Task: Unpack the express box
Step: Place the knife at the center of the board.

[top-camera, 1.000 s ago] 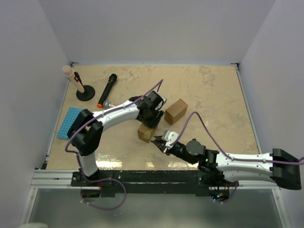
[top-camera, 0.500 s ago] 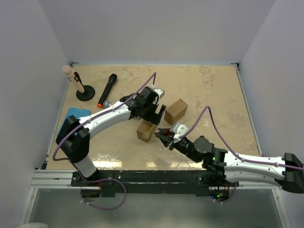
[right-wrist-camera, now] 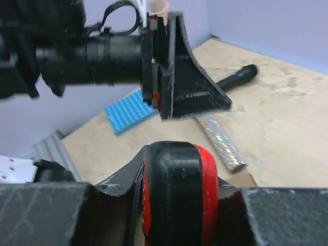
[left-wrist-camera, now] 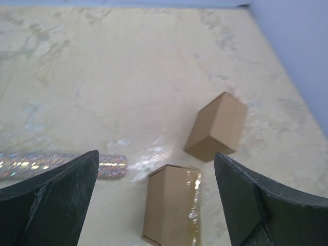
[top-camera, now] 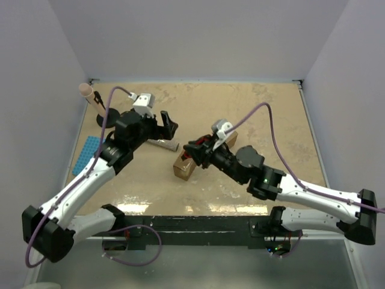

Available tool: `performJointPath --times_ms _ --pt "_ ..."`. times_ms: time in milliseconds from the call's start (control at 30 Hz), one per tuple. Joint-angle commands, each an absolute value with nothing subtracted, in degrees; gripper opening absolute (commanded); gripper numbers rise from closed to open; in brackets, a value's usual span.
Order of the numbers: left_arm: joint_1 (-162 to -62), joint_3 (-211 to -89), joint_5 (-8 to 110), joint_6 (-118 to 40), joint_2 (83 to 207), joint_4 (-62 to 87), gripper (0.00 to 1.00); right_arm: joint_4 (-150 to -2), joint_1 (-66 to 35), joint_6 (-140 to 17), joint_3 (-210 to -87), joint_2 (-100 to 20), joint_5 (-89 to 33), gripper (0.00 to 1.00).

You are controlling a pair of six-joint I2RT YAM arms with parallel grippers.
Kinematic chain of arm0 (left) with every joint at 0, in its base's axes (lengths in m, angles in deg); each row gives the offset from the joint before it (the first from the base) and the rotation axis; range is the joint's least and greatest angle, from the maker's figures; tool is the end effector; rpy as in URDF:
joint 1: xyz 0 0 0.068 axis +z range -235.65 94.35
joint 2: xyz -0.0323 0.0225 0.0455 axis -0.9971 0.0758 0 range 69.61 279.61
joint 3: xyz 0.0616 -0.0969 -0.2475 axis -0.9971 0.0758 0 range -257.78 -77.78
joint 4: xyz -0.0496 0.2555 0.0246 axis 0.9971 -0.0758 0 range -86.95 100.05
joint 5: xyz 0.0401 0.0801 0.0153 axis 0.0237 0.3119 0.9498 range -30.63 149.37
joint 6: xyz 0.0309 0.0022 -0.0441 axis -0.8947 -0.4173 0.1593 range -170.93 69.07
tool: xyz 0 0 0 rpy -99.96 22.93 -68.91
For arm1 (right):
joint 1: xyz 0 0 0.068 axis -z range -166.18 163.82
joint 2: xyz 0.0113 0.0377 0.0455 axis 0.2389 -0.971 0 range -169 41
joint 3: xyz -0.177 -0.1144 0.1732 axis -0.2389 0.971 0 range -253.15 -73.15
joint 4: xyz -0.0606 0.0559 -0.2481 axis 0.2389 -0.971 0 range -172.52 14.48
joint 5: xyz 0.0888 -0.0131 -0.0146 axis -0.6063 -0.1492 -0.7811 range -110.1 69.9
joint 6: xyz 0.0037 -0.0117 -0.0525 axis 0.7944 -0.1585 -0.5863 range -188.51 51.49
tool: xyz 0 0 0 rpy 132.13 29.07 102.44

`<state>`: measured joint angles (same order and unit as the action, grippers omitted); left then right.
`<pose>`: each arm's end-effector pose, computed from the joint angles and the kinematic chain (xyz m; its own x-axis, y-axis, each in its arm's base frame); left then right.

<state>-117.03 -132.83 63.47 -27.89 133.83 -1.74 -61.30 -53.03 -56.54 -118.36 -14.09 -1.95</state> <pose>0.2222 -0.1325 0.3323 -0.4621 -0.1755 -0.8693 0.3059 0.8885 -0.3420 0.0999 0.2054 0.3552 -0.1268 0.2047 -0.9706 -0.7414 0.6305 0.2298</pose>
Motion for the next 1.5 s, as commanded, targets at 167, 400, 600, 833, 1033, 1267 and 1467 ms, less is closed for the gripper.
performJointPath --times_ms 167,400,600,833,1033,1267,1467 --pt "-115.1 -119.45 41.26 -25.97 117.19 20.33 1.0 -65.06 -43.16 -41.45 -131.16 -21.66 -28.68 0.0" --pt "-111.5 -114.01 43.58 -24.4 107.14 22.94 1.0 -71.55 -34.78 -37.92 -136.43 -27.63 -43.47 0.0" --pt "-107.8 -111.71 17.83 -15.97 114.77 36.02 1.0 -69.1 -32.14 -37.04 -137.57 -30.97 -52.0 0.0" --pt "-107.8 -112.24 5.94 -14.55 119.7 39.94 0.93 -65.07 -31.53 -33.36 -139.07 -33.44 -56.48 0.0" --pt "-107.8 -110.92 4.01 -13.67 118.56 40.46 0.83 -60.58 -30.83 -29.58 -139.51 -35.11 -58.25 0.0" --pt "-107.8 -110.48 3.91 -13.41 117.86 40.45 0.83 -57.15 -30.65 -27.29 -141.0 -36.34 -59.65 0.0" --pt "-107.8 -110.57 5.05 -12.0 118.83 42.83 0.53 -56.45 -30.65 -26.67 -141.09 -37.48 -60.79 0.0"
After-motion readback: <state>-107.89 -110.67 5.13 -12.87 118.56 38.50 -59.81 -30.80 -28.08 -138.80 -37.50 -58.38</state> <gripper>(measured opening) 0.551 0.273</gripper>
